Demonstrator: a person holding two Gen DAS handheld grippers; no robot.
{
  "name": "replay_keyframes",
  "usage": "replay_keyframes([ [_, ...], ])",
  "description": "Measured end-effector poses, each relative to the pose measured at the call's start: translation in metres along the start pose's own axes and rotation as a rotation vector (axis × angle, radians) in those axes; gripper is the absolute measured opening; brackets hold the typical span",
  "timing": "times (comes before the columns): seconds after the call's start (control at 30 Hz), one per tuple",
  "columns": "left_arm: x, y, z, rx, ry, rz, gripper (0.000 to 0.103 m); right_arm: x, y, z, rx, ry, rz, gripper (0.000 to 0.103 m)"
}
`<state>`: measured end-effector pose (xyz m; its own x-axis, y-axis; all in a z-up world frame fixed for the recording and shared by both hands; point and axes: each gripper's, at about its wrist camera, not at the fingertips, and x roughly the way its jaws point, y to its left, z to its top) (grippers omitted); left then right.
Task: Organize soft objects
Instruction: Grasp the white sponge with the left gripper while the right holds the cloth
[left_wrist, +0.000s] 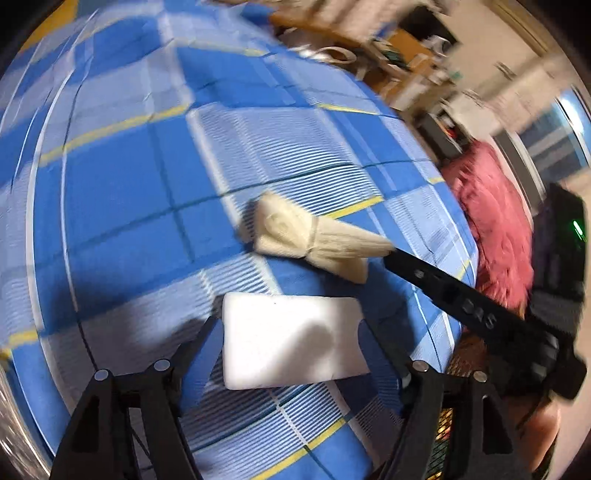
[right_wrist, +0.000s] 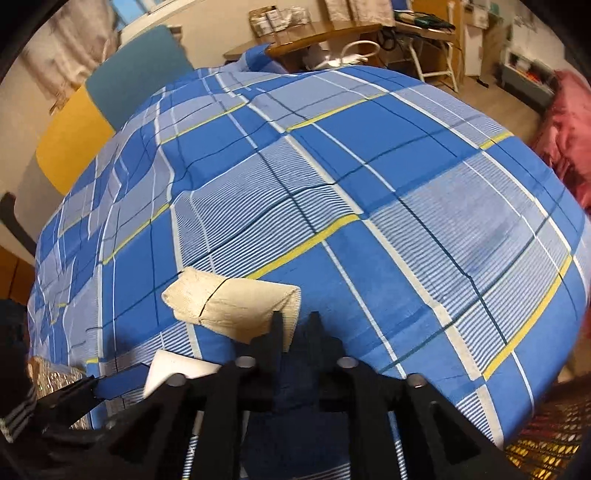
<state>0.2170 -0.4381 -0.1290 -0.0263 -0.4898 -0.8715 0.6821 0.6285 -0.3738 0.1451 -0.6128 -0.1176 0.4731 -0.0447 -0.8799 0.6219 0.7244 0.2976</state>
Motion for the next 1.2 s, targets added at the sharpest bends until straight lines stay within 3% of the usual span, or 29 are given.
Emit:
replay_keyframes([
  [0.1,-0.003,-0.023,0.001,0.215,0.021,0.009,0.082,-0.001,-0.010,0.003,0.064,-0.009,0.031,0.033],
  [0.17,-0.001,-0.039,0.004,0.353,0.060,0.068,0.083,-0.002,-0.014,0.004,0.089,-0.015,0.037,0.037],
  [0.27,0.013,-0.059,0.004,0.552,0.165,0.132,0.083,-0.001,-0.018,0.006,0.115,-0.010,0.043,0.044],
  [0.3,0.018,-0.060,0.002,0.572,0.201,0.136,0.083,0.000,-0.019,0.007,0.116,-0.007,0.042,0.044],
  [0.37,0.027,-0.060,-0.003,0.574,0.258,0.116,0.083,0.002,-0.016,0.008,0.104,-0.004,0.039,0.045],
  [0.43,0.025,-0.063,-0.007,0.599,0.201,0.146,0.083,0.002,-0.015,0.009,0.097,-0.005,0.040,0.046],
  [0.53,0.018,-0.064,-0.006,0.566,0.102,0.122,0.083,0.000,-0.018,0.011,0.111,-0.014,0.053,0.051],
  [0.7,0.026,-0.062,-0.013,0.568,0.070,0.150,0.087,-0.001,-0.024,0.010,0.145,-0.018,0.048,0.052],
  [0.83,0.020,-0.064,-0.017,0.449,-0.003,0.184,0.090,-0.003,-0.026,0.011,0.163,-0.022,0.051,0.054],
  [0.9,0.013,-0.062,-0.018,0.399,-0.058,0.188,0.102,-0.004,-0.027,0.010,0.168,-0.025,0.055,0.054],
  [1.07,0.021,-0.058,-0.021,0.385,-0.045,0.263,0.103,-0.004,-0.027,0.010,0.170,-0.024,0.055,0.056],
  [1.2,0.033,-0.049,-0.016,0.329,-0.001,0.211,0.103,-0.003,-0.025,0.011,0.162,-0.021,0.054,0.056],
])
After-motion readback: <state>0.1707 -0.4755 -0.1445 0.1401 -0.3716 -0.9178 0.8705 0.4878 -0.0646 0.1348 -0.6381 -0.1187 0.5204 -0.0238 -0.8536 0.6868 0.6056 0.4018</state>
